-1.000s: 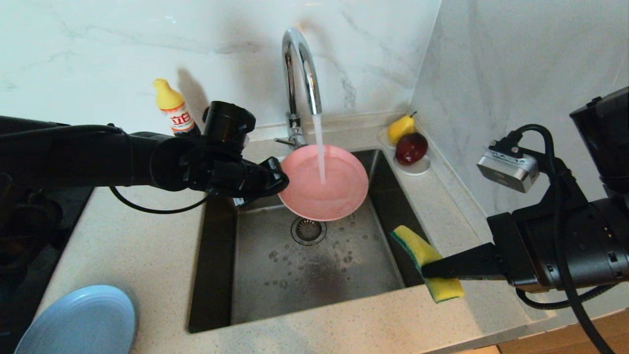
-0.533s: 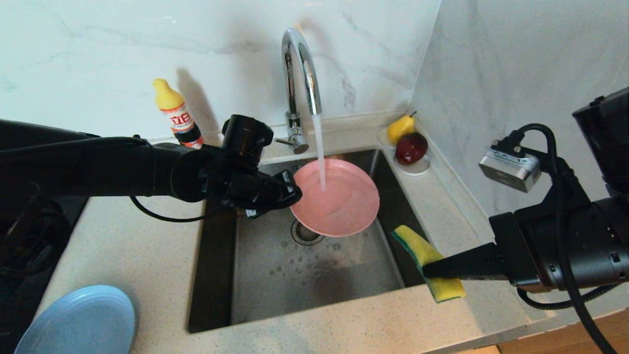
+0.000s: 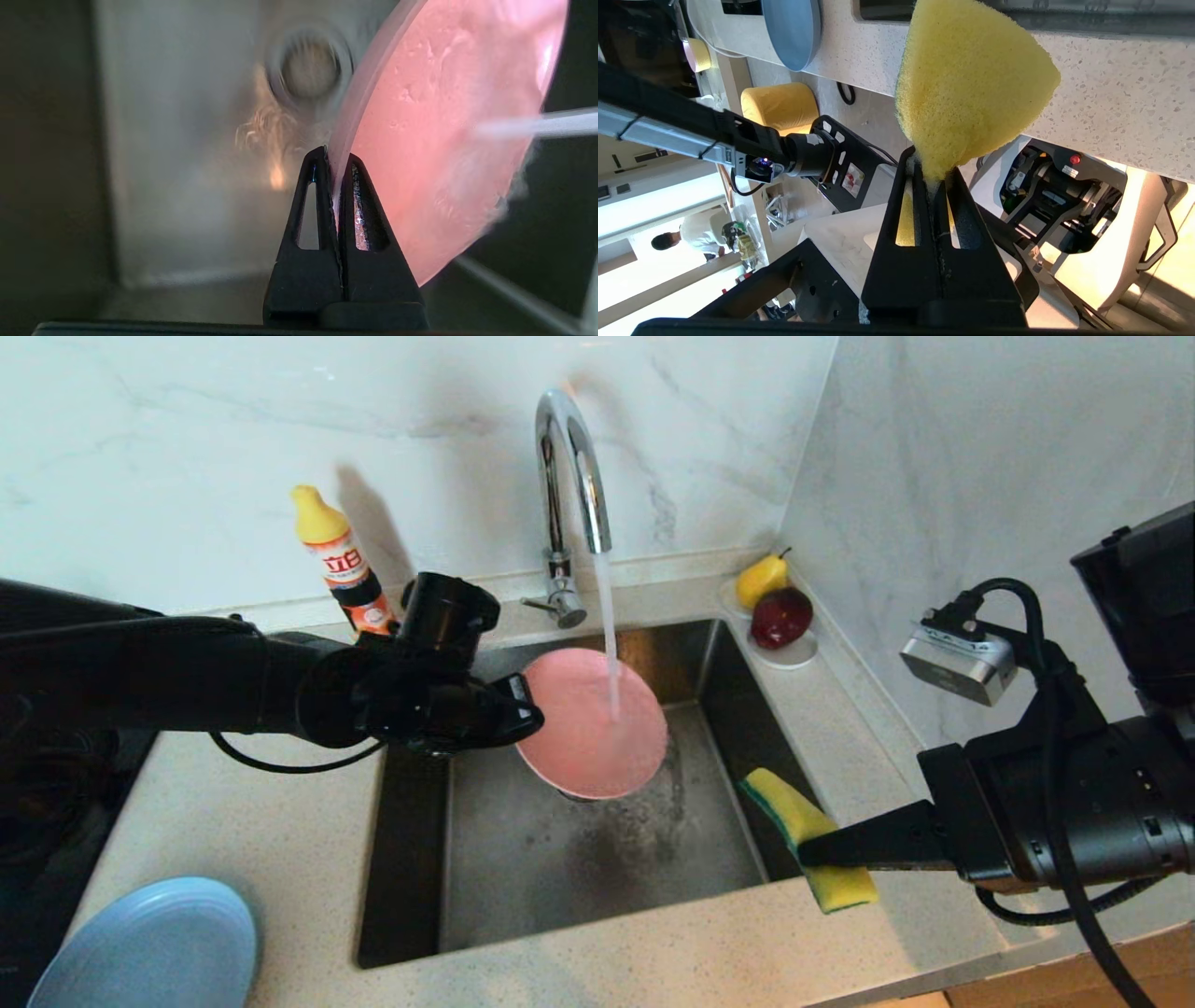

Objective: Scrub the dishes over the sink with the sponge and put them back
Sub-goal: Wash the plate

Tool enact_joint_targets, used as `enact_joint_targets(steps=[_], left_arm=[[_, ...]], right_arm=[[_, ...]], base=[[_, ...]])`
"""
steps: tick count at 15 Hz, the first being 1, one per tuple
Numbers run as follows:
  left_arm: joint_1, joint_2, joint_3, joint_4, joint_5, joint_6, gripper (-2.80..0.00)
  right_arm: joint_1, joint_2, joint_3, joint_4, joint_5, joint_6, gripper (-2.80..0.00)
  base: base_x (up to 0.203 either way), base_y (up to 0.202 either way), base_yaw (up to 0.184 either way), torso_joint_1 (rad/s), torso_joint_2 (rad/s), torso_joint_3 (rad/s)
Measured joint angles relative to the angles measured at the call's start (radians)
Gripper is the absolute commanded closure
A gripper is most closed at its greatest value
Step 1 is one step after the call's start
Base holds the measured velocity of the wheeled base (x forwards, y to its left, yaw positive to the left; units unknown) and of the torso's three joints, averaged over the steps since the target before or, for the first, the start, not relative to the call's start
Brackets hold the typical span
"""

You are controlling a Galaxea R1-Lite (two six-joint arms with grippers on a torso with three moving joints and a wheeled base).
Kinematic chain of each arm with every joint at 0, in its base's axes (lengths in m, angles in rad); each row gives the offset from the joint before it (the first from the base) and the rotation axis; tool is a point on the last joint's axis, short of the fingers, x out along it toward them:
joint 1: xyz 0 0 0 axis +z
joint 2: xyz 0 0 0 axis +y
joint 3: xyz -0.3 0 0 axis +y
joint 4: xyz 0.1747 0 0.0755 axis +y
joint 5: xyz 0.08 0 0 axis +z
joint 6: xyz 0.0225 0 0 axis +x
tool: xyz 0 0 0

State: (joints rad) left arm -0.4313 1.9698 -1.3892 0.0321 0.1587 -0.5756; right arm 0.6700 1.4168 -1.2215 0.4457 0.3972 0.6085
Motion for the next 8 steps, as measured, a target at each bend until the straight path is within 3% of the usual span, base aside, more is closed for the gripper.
enact_joint_targets(steps=[4,8], left_arm=[[0.035,-0.090,0.097,-0.154,0.128,0.168,0.00],[0.085,-0.175,0.247,-0.409,0.157,0.356,0.00]], right_arm=[[0.000,0.009,0.005,0.000,0.000,0.000,0.00],[0.000,0.015,0.014,0.000,0.001,0.000,0.00]], base=[[0.000,0.000,0.000,0.000,0.00,0.000],[0.000,0.000,0.000,0.000,0.00,0.000]])
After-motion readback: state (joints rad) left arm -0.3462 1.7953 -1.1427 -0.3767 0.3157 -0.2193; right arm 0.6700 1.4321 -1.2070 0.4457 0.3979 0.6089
